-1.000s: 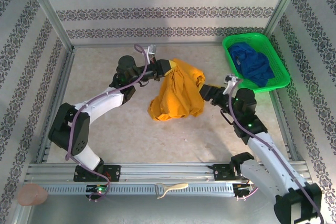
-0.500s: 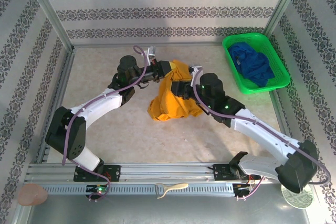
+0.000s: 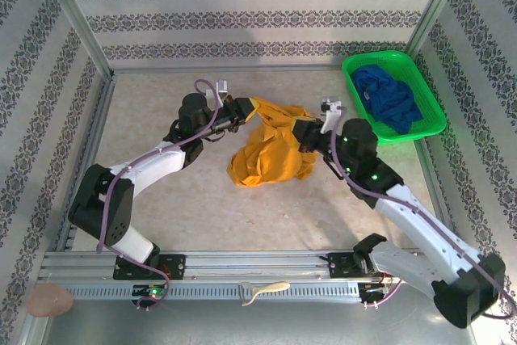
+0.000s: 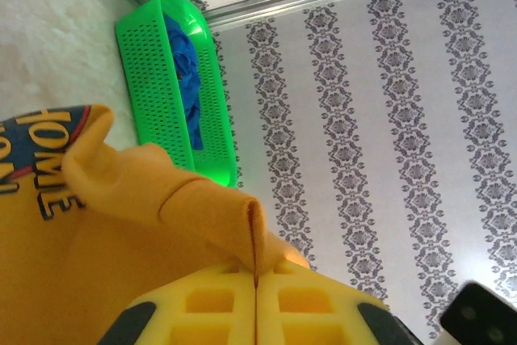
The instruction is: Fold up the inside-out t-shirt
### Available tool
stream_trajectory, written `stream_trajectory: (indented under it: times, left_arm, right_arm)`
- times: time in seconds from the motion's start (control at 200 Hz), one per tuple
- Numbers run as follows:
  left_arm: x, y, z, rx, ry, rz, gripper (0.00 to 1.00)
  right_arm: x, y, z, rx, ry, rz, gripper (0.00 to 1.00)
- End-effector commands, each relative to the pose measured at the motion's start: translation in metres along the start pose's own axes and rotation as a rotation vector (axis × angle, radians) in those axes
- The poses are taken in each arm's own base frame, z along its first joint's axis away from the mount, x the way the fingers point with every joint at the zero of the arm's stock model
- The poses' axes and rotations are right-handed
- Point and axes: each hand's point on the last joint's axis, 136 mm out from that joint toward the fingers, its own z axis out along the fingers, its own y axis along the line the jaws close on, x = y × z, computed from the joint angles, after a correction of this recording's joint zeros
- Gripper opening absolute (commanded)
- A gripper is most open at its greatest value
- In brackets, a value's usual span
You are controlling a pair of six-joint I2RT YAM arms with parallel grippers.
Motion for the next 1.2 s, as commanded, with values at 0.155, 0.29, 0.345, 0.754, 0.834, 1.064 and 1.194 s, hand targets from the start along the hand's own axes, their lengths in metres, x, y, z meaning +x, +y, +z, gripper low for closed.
stream_trajectory:
  times: [0.155,0.29,0.345,0.754,0.834,1.064,1.194]
  left_arm:
    - [-0.013,-0.023,-0.01,0.089,-0.024,0.16,0.57]
    - [0.009,-0.013,-0.024,0.003,0.026,0.255,0.64]
    - [0.024,-0.007,-0.025,-0.033,0.065,0.309,0.65]
    - [0.075,0.056,-0.018,-0.417,0.207,0.802,0.69]
    - [0.07,0.061,-0.009,-0.439,0.208,0.82,0.7]
    - [0.067,0.056,0.023,-0.377,0.223,0.842,0.74]
    - [0.069,0.061,0.043,-0.338,0.243,0.815,0.77]
  right_arm:
    - [-0.012,0.007,-0.005,-0.192,-0.079,0.09,0.0]
    - [-0.01,-0.002,0.0,-0.182,-0.077,0.114,0.0]
    - [-0.008,-0.004,0.001,-0.182,-0.073,0.121,0.0]
    - [-0.003,-0.013,0.0,-0.168,-0.062,0.152,0.0]
    - [-0.003,-0.012,-0.001,-0.17,-0.061,0.156,0.0]
    - [-0.002,-0.009,0.0,-0.184,-0.05,0.166,0.0]
    - [-0.002,-0.005,0.0,-0.198,-0.045,0.167,0.0]
